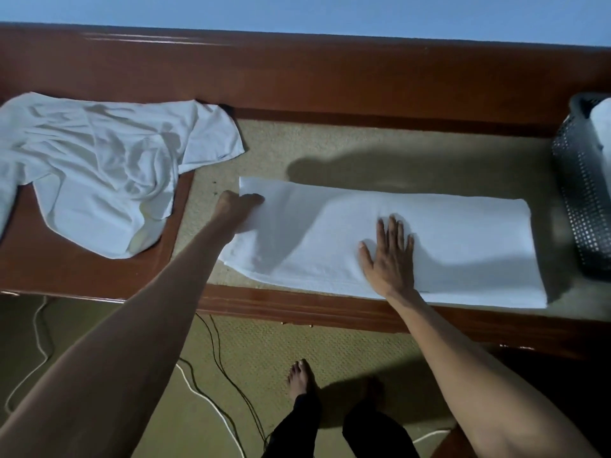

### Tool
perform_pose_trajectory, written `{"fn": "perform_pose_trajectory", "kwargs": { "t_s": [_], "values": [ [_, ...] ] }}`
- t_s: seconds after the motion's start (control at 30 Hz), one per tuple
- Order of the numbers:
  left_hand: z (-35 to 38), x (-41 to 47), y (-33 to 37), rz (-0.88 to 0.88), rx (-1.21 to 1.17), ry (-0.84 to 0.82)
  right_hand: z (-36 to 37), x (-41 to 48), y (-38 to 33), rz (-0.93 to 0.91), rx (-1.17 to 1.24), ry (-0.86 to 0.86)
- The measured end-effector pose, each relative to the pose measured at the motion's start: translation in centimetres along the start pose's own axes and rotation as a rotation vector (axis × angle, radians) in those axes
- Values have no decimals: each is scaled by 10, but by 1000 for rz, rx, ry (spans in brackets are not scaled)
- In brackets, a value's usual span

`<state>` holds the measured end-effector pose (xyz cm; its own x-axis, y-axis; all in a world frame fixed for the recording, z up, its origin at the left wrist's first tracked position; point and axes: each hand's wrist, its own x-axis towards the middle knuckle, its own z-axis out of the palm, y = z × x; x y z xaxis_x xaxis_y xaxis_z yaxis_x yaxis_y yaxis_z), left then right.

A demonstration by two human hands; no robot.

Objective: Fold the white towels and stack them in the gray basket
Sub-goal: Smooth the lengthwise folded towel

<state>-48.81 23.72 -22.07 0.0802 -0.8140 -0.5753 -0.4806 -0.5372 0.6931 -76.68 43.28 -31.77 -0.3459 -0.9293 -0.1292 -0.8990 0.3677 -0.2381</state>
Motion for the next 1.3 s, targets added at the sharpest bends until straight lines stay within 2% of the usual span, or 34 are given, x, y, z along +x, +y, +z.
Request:
{"fn": "perform_pose_trajectory", "kwargs": {
  "t_s": [0.13, 0.3, 0.53, 0.63, 0.7, 0.8, 0.87, 0.93, 1.03, 1.17, 1.3],
  "values": [
    [21, -37, 37, -63, -100, -97, -16, -16, 29, -88, -29, -68],
    [86, -81, 86, 151, 22, -125, -45, -21, 92, -27, -77, -137],
    [220, -153, 119, 283, 121, -294, -92, -20, 201, 108, -29, -183],
    [276, -173, 123, 301, 230, -277, -102, -16, 239, 144, 267, 61],
    [314, -184, 126, 309, 265, -280, -118, -10, 251, 328, 666, 98],
    [365, -196, 132, 298, 262, -313, -137, 0, 256, 652, 1228, -2],
    [390, -201, 133, 236, 173, -419, -146, -3, 261, 763, 1359, -188],
    [402, -204, 134, 203, 137, -477, -150, -11, 268, 741, 1203, -344],
    [393, -199, 134, 235, 254, -384, -150, -17, 266, 616, 901, -336],
    [357, -177, 125, 263, 445, -180, -144, -23, 256, 535, 866, -366],
    [325, -171, 110, 340, 577, 81, -143, -26, 266, 551, 832, -349]
  ]
}}
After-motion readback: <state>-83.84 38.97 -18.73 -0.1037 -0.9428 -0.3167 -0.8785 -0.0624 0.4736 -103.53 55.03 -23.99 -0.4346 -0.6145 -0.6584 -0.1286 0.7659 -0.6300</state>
